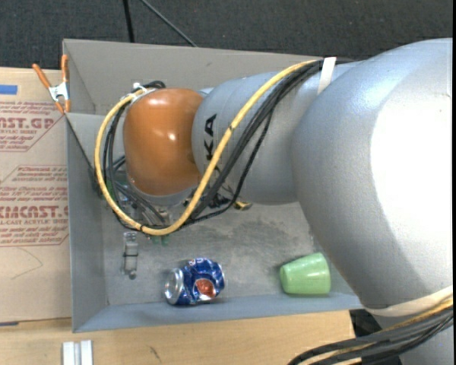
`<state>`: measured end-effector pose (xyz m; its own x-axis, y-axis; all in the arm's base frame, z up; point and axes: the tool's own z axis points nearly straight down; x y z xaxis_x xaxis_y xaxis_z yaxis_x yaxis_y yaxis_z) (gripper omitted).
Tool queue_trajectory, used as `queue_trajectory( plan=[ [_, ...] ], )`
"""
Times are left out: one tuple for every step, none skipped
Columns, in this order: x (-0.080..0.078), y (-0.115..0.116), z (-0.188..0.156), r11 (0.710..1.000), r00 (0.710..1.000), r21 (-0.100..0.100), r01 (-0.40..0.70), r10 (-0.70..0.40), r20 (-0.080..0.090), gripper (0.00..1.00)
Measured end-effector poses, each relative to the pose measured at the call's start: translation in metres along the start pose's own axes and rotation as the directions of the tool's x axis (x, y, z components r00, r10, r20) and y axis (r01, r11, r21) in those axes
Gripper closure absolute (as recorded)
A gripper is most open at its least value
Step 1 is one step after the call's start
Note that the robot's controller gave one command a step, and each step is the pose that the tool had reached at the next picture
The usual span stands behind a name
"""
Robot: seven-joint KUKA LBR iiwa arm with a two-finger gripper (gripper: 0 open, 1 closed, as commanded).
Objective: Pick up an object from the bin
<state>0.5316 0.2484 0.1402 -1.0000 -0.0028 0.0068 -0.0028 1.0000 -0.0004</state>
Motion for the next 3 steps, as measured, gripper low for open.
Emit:
queue_trajectory(
  plan=[
    [0.046, -0.077, 0.071, 0.994, 0.994, 0.000, 0.109, -0.109, 0.008, 0.00],
    [0.022, -0.195, 0.071, 0.997, 0.997, 0.004, 0.072, -0.072, 0.007, 0.00],
    [0.029, -0.199, 0.021, 0.887, 0.887, 0.004, 0.461, -0.462, 0.010, 0.00]
  ],
)
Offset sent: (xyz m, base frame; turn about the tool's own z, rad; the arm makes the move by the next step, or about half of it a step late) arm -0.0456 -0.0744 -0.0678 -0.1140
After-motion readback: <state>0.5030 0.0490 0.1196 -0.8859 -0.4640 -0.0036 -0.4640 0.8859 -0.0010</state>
